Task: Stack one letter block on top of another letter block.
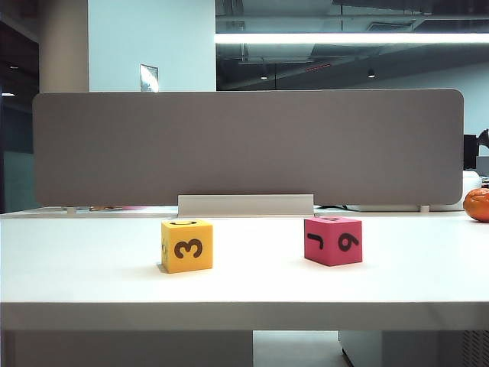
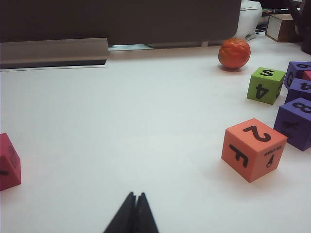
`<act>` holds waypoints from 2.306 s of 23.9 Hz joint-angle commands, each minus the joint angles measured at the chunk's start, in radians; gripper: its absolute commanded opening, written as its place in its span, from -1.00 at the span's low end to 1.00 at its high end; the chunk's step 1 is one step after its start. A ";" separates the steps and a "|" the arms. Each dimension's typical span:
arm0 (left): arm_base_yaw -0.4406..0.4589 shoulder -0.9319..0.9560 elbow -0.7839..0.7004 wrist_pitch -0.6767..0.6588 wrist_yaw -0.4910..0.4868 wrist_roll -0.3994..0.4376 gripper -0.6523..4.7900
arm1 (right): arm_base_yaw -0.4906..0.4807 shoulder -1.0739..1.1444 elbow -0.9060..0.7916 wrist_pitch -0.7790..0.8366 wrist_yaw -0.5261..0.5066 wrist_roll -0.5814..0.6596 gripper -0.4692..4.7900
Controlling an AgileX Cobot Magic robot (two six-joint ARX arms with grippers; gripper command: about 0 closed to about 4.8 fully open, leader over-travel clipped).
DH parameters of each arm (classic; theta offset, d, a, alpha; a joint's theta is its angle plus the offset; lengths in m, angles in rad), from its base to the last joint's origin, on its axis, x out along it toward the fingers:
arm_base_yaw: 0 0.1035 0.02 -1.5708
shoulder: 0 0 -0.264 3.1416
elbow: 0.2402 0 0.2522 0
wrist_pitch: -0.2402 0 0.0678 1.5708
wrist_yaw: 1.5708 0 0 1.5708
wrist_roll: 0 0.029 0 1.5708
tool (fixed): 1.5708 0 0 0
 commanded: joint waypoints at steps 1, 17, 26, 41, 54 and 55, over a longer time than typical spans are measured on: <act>-0.001 0.001 0.003 0.006 0.002 0.001 -0.78 | 0.000 0.000 -0.006 0.011 -0.001 0.003 -0.84; -0.001 0.001 0.003 0.006 0.002 0.000 -0.78 | 0.000 0.000 -0.006 0.013 -0.002 0.003 -0.84; -0.001 0.001 0.003 0.007 0.002 0.000 -0.78 | 0.000 0.000 -0.006 0.011 -0.147 0.082 -0.84; -0.001 0.001 0.003 0.006 0.049 0.000 -0.78 | 0.000 0.000 -0.006 0.010 -0.565 0.082 -0.84; -0.002 0.001 0.024 0.083 0.253 -0.110 -0.78 | 0.000 0.000 -0.005 -0.022 -0.605 0.082 -0.84; -0.001 0.001 0.034 0.081 0.253 -0.112 -0.78 | 0.000 0.000 -0.005 -0.022 -0.605 0.082 -0.84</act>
